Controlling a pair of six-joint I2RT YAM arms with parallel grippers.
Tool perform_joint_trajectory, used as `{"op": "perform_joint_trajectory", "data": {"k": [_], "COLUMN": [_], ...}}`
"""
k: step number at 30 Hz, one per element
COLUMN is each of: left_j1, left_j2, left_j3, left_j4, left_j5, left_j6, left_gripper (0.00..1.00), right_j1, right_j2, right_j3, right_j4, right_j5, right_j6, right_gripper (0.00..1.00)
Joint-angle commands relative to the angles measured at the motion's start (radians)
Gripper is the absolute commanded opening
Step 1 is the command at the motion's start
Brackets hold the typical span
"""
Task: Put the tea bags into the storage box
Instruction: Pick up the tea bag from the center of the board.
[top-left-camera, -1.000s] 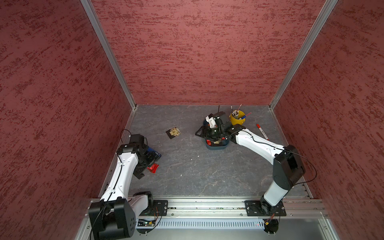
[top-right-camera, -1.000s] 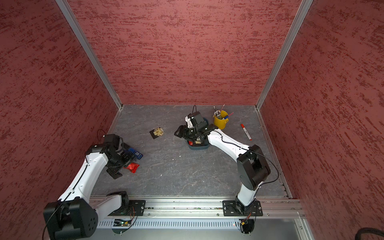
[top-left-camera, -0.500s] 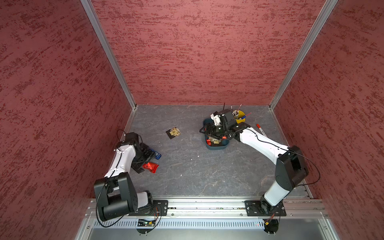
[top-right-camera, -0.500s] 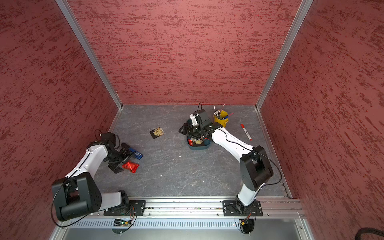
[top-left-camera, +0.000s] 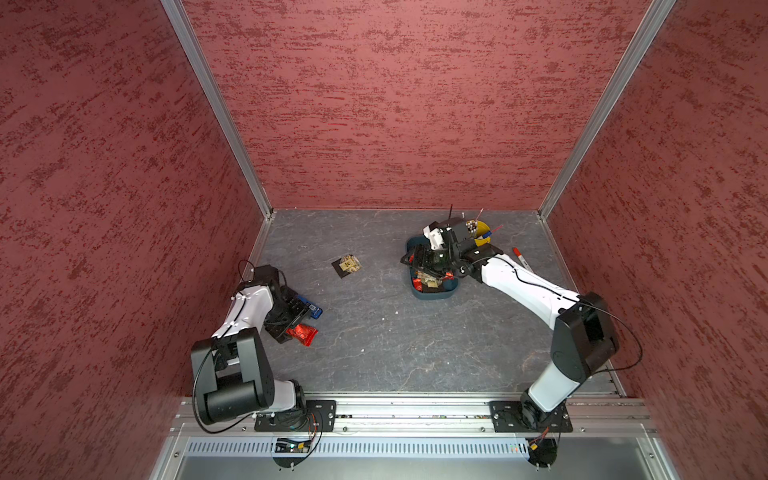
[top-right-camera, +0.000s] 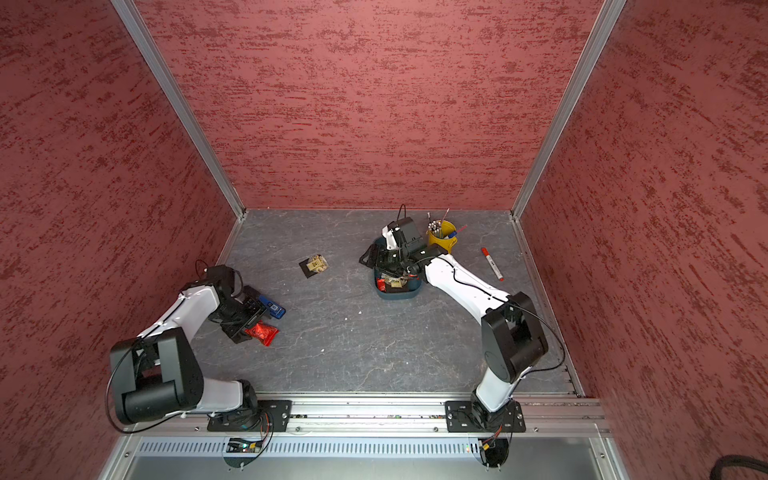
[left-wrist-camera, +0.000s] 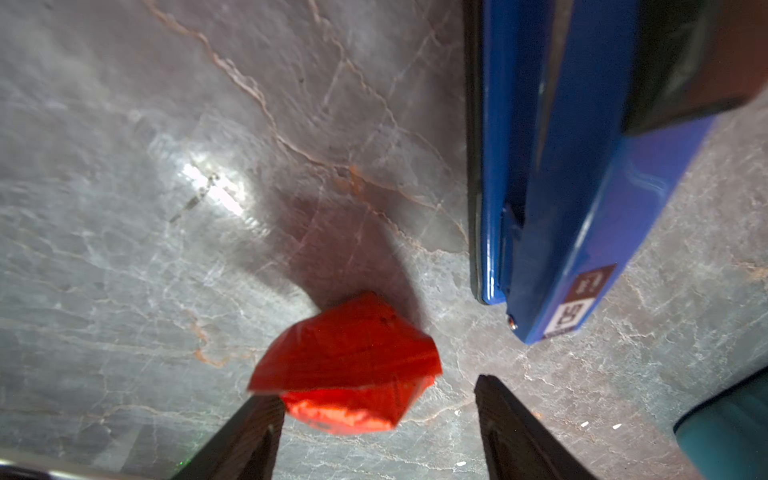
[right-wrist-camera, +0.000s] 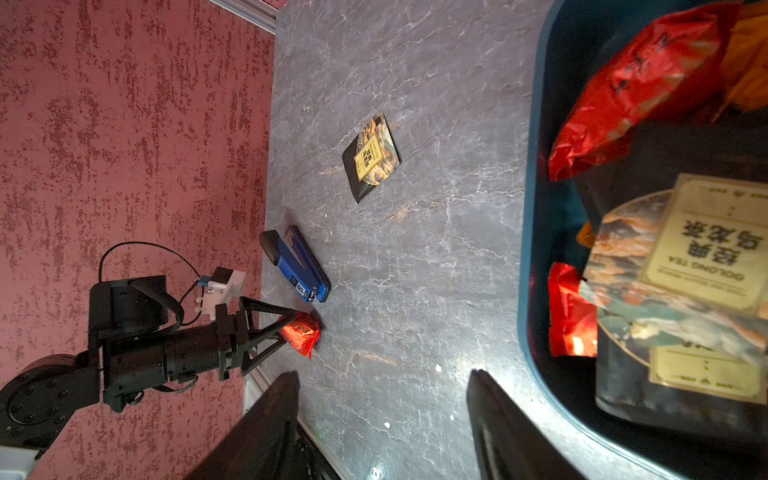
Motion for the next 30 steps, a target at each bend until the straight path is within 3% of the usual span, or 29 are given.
{"op": "perform_joint_trajectory", "data": {"k": [1, 30], "left_j1": [0.002, -0.104], "left_j2": [0.026, 0.032], "left_j3": [-0.006, 0.031], "left_j4": [0.015, -0.068], "left_j5": [0.001, -0.074], "left_j6": [0.022, -0.006], "left_gripper": [0.72, 0.47], "right_j1": [-0.009, -0.077], "right_j2": [-0.039, -0.101], "right_j3": [-0.012, -0.077], "right_j4": [-0.009, 0.011], "right_j5": [0.004, -0.02], "right_j6": [-0.004, -0.005], "right_gripper": [0.68, 0.68]}}
